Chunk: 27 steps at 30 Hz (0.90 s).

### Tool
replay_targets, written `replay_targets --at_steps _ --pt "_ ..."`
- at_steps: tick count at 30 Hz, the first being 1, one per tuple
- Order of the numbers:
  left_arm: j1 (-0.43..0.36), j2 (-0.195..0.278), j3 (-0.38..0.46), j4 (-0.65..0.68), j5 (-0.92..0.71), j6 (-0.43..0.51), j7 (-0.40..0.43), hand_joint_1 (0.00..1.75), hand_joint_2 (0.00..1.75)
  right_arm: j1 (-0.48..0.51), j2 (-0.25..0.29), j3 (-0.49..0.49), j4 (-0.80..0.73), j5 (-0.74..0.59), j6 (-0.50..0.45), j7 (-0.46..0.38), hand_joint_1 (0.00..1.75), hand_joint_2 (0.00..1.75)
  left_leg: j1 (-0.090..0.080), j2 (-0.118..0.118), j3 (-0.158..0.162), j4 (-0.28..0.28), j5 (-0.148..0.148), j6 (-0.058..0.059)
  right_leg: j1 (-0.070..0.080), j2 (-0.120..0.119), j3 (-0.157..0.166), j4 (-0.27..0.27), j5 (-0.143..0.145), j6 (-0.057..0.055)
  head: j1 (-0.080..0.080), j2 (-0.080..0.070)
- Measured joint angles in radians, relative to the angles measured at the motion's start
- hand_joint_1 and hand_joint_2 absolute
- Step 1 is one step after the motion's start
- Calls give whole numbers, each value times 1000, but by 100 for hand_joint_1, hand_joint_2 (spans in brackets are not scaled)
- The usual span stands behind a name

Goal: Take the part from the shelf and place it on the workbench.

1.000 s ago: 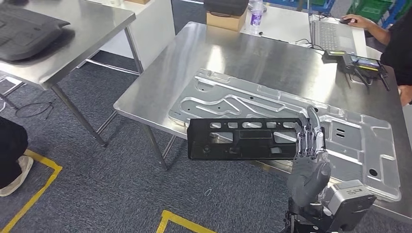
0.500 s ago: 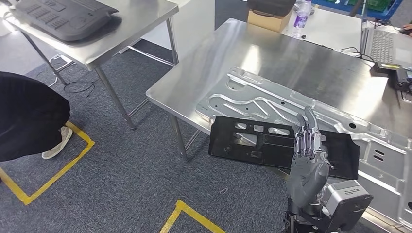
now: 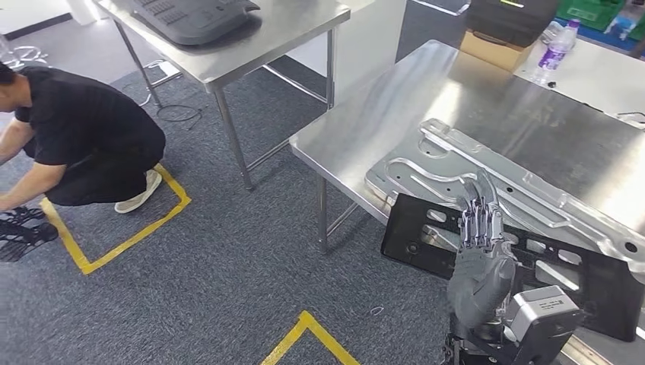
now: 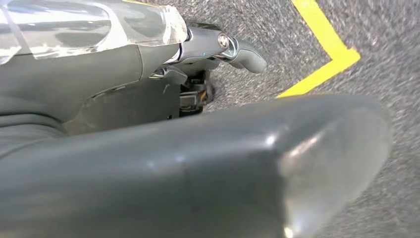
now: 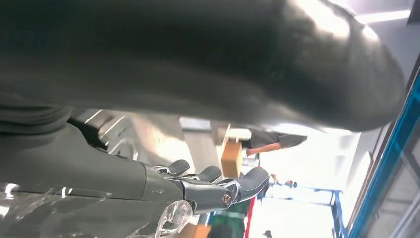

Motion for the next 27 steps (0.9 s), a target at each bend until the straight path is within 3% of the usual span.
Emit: replay_targets --at_steps 2,3,4,5,7,9,11,12,14,16,17,18,20,22,24,26,27 --pt "-1 0 0 0 0 0 0 0 0 0 0 0 0 0 0 0 0 0 0 -24 -7 7 -2 -9 -3 38 38 -87 25 -4 -1 0" --pt "-1 0 0 0 0 0 0 0 0 1 0 1 0 0 0 0 0 0 1 -34 -13 9 -2 -15 -2 43 41 -95 22 -8 -1 0" --pt "-1 0 -1 0 0 0 0 0 0 0 -1 1 0 1 0 0 0 0 4 -45 -18 9 0 -20 -1 31 40 -96 23 -13 -1 0" --pt "-1 1 -1 0 -1 0 0 0 0 -1 -1 1 0 1 0 0 0 0 5 -39 -23 14 -3 -26 0 18 41 -98 25 -18 -2 0" --pt "-1 2 -1 0 -1 0 -1 0 0 -2 -1 1 0 1 0 0 0 0 4 8 -49 66 -34 -39 -1 -10 44 -102 26 -31 -4 0" --pt "-2 2 -1 0 -2 0 -1 0 0 -1 -1 1 0 2 0 0 0 0 5 65 -113 199 -97 -50 0 -37 46 -102 23 -38 -7 0" --pt "-2 2 -1 0 -2 1 -1 0 0 0 -1 2 0 2 0 0 0 0 9 83 -172 312 -134 -55 1 -66 48 -102 20 -40 -7 0" --pt "-2 2 -1 0 -2 1 -1 0 0 0 -1 2 0 2 0 0 0 0 10 87 -175 317 -126 -55 1 -79 50 -102 18 -39 -7 0" --pt "-2 2 -1 0 -2 2 -1 0 0 -1 -1 2 0 2 0 0 0 0 9 103 -122 211 -66 -49 1 -104 58 -102 12 -36 -8 0" --pt "-3 2 -1 0 -2 3 -1 0 0 -2 -1 3 0 2 0 0 0 0 0 146 -50 70 -14 -37 5 -125 68 -102 4 -27 -7 0" --pt "-3 2 -1 0 -2 3 -1 0 0 -3 -1 3 0 2 0 1 0 0 -6 161 -30 30 -4 -31 8 -134 72 -102 1 -23 -7 0" --pt "-3 2 -1 0 -2 3 0 0 0 -5 -1 4 0 1 0 1 0 0 -11 165 -26 16 -4 -25 11 -144 75 -103 -2 -18 -6 0" --pt "-2 2 -1 0 -1 4 0 0 0 -8 -2 5 0 -1 0 1 0 0 -10 141 -27 12 -1 -15 10 -157 81 -105 -7 -9 -5 0" --pt "-1 1 -1 0 -2 6 0 0 0 -11 -3 6 0 -5 0 0 0 0 -3 118 -21 4 5 -3 7 -120 71 -70 -37 -1 -4 0" --pt "-2 0 -1 0 -4 7 1 0 0 -9 -4 7 0 -8 0 -1 0 0 0 95 -18 2 6 5 7 -63 17 47 -99 0 -2 0" --pt "-2 0 -1 0 -5 7 1 0 0 -6 -6 8 0 -10 0 -1 0 0 -2 68 -17 2 5 8 7 -44 -51 174 -141 1 -1 0" --pt "-2 0 -1 0 -5 7 1 0 0 -5 -7 8 0 -11 0 -1 0 0 -2 52 -15 2 5 8 7 -42 -66 193 -133 2 -1 0"
